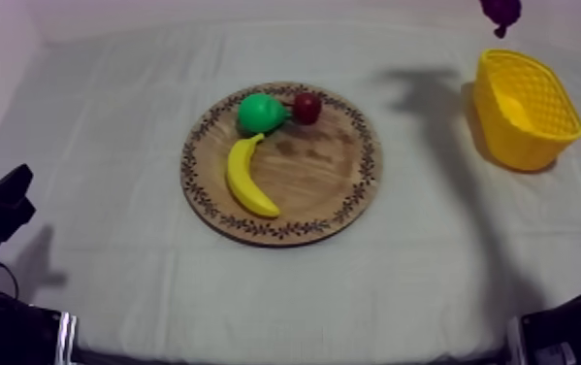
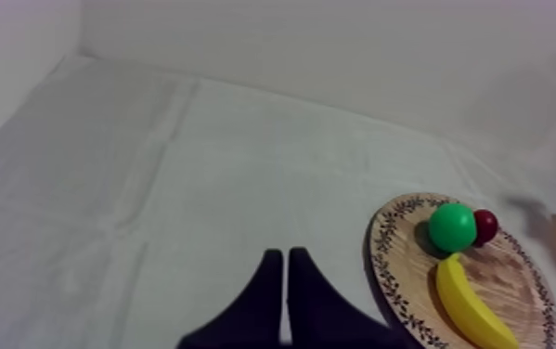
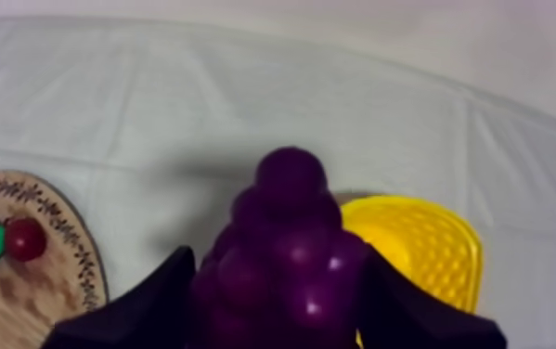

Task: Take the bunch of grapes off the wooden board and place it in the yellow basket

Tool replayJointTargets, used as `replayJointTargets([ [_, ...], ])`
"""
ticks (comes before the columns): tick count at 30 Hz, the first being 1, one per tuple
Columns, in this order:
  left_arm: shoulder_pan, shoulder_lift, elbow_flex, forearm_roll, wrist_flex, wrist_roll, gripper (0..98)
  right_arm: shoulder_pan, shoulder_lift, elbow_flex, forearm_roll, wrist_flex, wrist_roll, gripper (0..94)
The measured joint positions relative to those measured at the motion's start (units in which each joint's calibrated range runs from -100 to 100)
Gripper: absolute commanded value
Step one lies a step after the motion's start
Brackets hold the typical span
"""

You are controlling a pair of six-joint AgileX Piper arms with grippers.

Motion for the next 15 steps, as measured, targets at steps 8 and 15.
replayJointTargets([
  [8,0.0,0.0,0.0,0.0,0.0,0.0,0.1,5.25,2.48,-2.45,0.31,1.51,1.75,34.7],
  [15,0.0,0.0,0.0,0.0,0.0,0.0,0.1,8.8,5.31,-0.1,0.23,1.38,3.15,35.1],
])
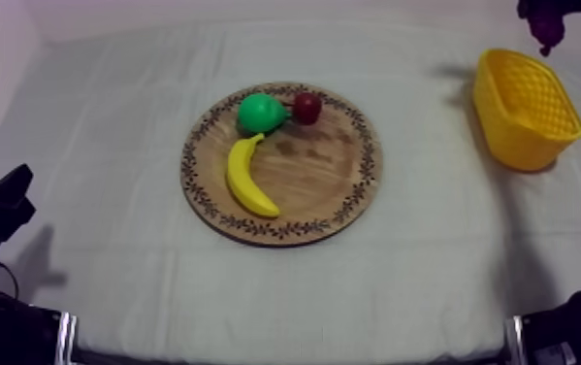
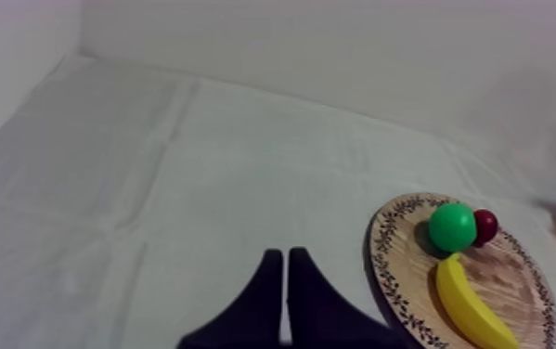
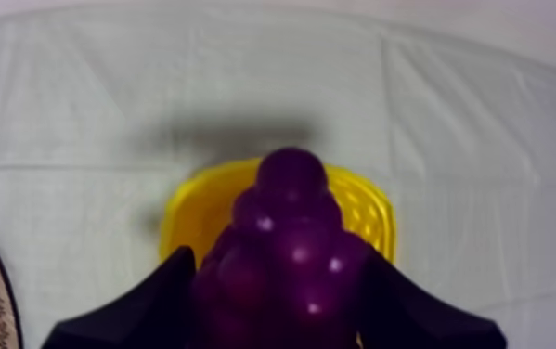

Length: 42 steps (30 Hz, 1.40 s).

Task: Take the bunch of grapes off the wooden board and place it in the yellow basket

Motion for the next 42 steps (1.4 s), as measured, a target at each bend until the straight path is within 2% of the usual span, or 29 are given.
replayJointTargets([
  [9,0.0,0.0,0.0,0.0,0.0,0.0,0.1,1.77,4.91,3.74,0.09,-0.34,1.41,34.2],
  [19,0.0,0.0,0.0,0.0,0.0,0.0,0.1,3.47,11.21,5.96,-2.25,-0.18,4.17,38.1],
  [22,0.0,0.0,0.0,0.0,0.0,0.0,0.1,3.93,12.52,6.67,-2.96,-0.65,4.42,46.2],
  [26,0.0,0.0,0.0,0.0,0.0,0.0,0.1,3.99,13.29,6.99,-3.24,-2.52,4.11,74.0],
  [29,0.0,0.0,0.0,0.0,0.0,0.0,0.1,3.99,13.29,7.3,-3.31,-3.39,3.3,85.8],
  [34,0.0,0.0,0.0,0.0,0.0,0.0,0.1,4.11,11.45,8.43,-3.25,-5.25,2.71,90.8],
  [42,0.0,0.0,0.0,0.0,0.0,0.0,0.1,5.02,3.89,14.38,-3.91,-10.39,3.49,88.2],
])
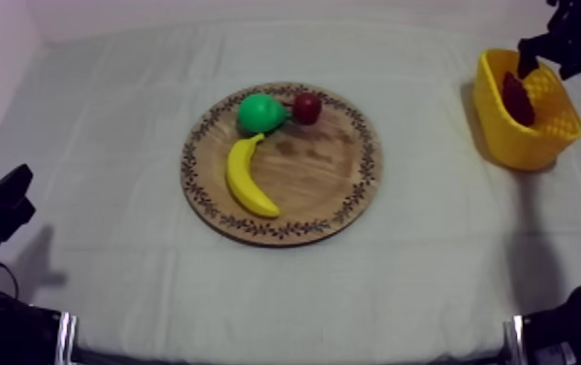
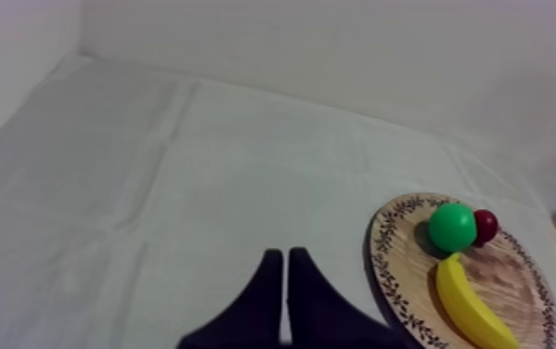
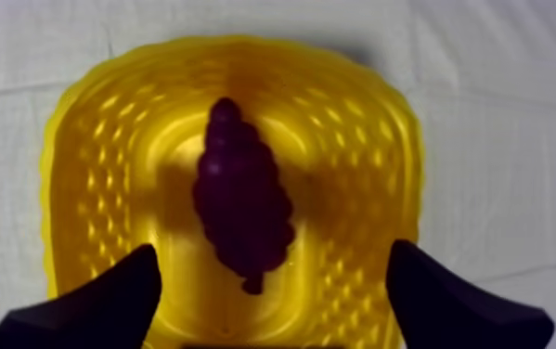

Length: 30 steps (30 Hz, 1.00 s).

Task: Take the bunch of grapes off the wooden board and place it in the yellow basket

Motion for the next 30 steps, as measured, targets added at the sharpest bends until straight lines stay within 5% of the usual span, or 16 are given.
replayJointTargets([
  [17,0.0,0.0,0.0,0.0,0.0,0.0,0.1,-1.61,-29.34,27.81,-1.33,-14.42,1.68,70.3],
  [30,0.0,0.0,0.0,0.0,0.0,0.0,0.1,-3.14,-52.53,51.82,0.49,-27.88,-0.12,59.1],
])
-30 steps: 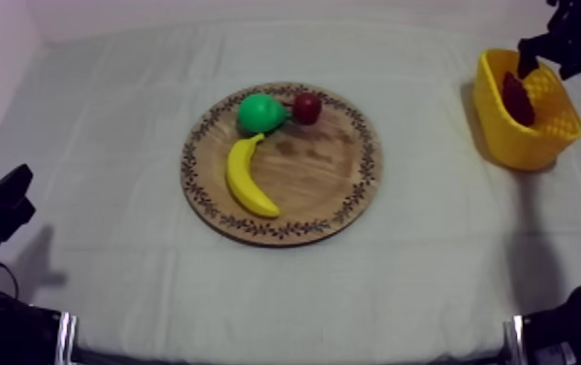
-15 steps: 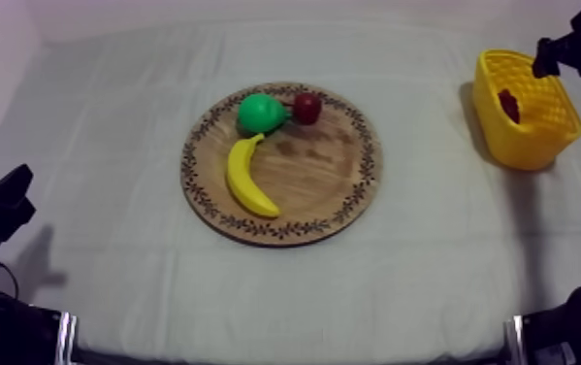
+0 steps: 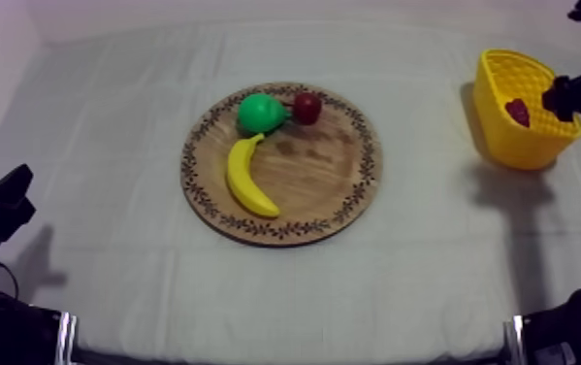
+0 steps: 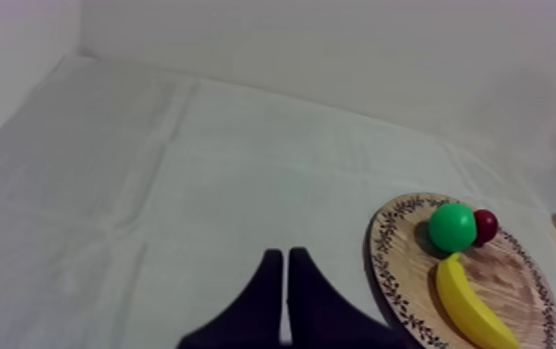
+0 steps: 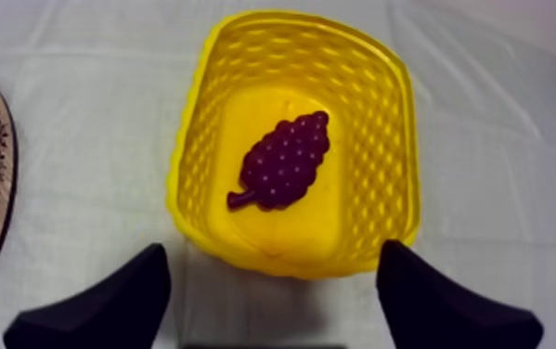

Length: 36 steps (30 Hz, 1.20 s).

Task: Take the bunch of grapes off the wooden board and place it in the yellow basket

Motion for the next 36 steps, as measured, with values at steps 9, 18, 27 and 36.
replayJointTargets([
  [9,0.0,0.0,0.0,0.0,0.0,0.0,0.1,0.55,-13.99,15.99,-0.17,-10.32,0.35,51.1],
  [18,0.0,0.0,0.0,0.0,0.0,0.0,0.1,-0.43,-28.24,29.86,-0.52,-16.06,-1.02,43.7],
  [27,0.0,0.0,0.0,0.0,0.0,0.0,0.1,-0.8,-44.26,39.23,-1.87,-18.58,-3.13,31.1],
  [36,0.0,0.0,0.0,0.0,0.0,0.0,0.1,-0.38,-57.22,41.34,-0.87,-11.65,-7.61,3.8],
])
